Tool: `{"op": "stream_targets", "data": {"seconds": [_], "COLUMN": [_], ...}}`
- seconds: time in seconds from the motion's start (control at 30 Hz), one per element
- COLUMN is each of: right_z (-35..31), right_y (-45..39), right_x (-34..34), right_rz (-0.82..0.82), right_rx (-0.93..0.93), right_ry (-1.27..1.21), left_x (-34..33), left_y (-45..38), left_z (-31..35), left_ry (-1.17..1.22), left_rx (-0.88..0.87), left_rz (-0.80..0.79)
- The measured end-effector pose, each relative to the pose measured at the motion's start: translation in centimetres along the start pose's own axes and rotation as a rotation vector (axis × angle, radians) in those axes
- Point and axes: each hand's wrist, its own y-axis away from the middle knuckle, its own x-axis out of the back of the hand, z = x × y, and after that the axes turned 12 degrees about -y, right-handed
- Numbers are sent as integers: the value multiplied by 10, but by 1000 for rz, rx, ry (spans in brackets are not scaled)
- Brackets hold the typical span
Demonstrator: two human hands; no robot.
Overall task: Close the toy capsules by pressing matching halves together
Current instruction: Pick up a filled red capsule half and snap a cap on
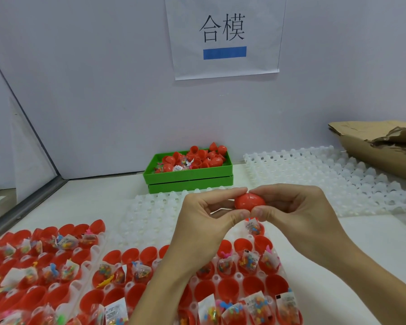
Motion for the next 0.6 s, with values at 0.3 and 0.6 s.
{"op": "stream_targets", "data": {"seconds": [0.3,0.6], "right_z": [-1,-3], "right_y": [0,1], "right_x": [0,1], "right_rz": [-3,-65], "right_rx": [52,81], "right_ry": [32,98], "left_x": [-1,-4], "left_y": [-1,-2], "left_z": [2,1], "left_ry": [-61,-152], "left_rx": [5,-9], "left_rz": [39,112]}}
